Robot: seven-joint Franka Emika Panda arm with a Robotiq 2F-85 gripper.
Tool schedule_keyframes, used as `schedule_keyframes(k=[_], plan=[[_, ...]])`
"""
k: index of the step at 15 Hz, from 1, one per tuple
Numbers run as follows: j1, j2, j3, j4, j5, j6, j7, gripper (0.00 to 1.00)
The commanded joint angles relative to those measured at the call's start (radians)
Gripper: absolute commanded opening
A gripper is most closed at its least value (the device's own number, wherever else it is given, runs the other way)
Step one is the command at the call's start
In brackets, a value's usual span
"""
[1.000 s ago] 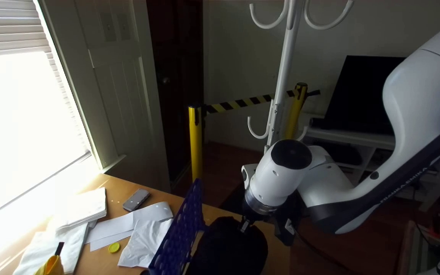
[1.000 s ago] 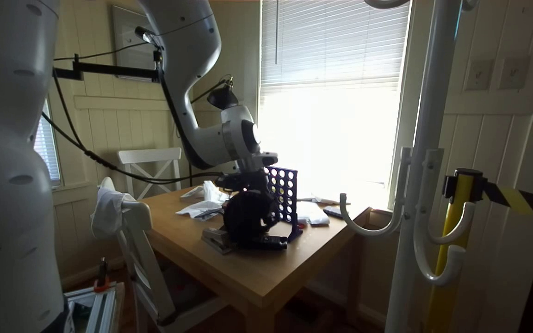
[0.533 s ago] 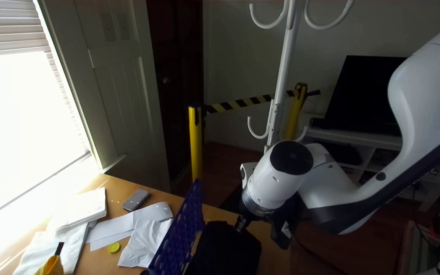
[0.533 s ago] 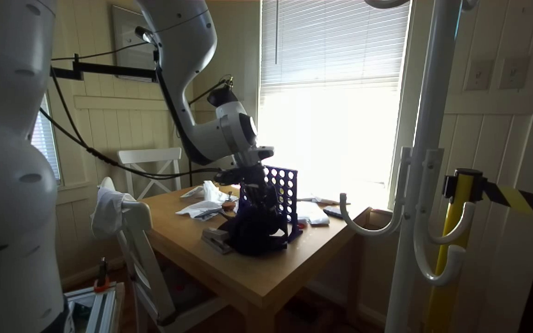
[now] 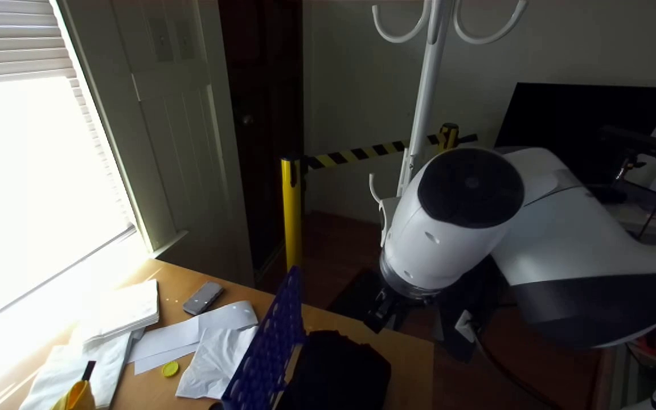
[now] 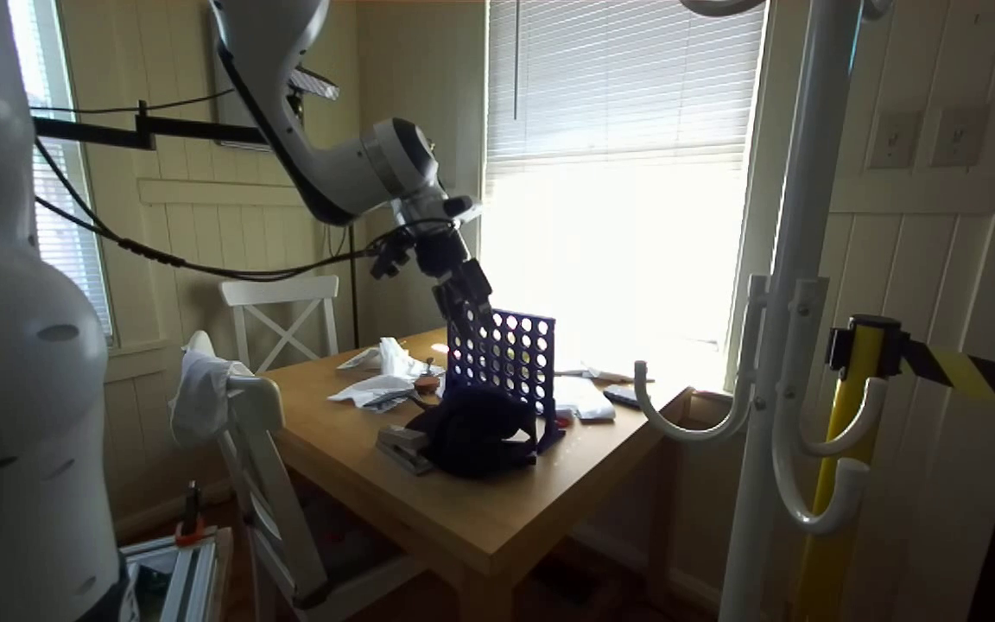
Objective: Put the black cap on the table.
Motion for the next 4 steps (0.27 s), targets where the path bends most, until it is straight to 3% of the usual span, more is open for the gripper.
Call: schedule_keyframes(k=[1,2,4], plan=[[-0.059,-0.122,0.075,-0.002,0.145,-0.083,-0.083,1.0],[-0.073,-0.065,0.095,0.007,0.085,-0.049,-0.04,1.0],[-0.087,-0.109,0.111,0.007,0.118,-0.07,-0.061,1.0]])
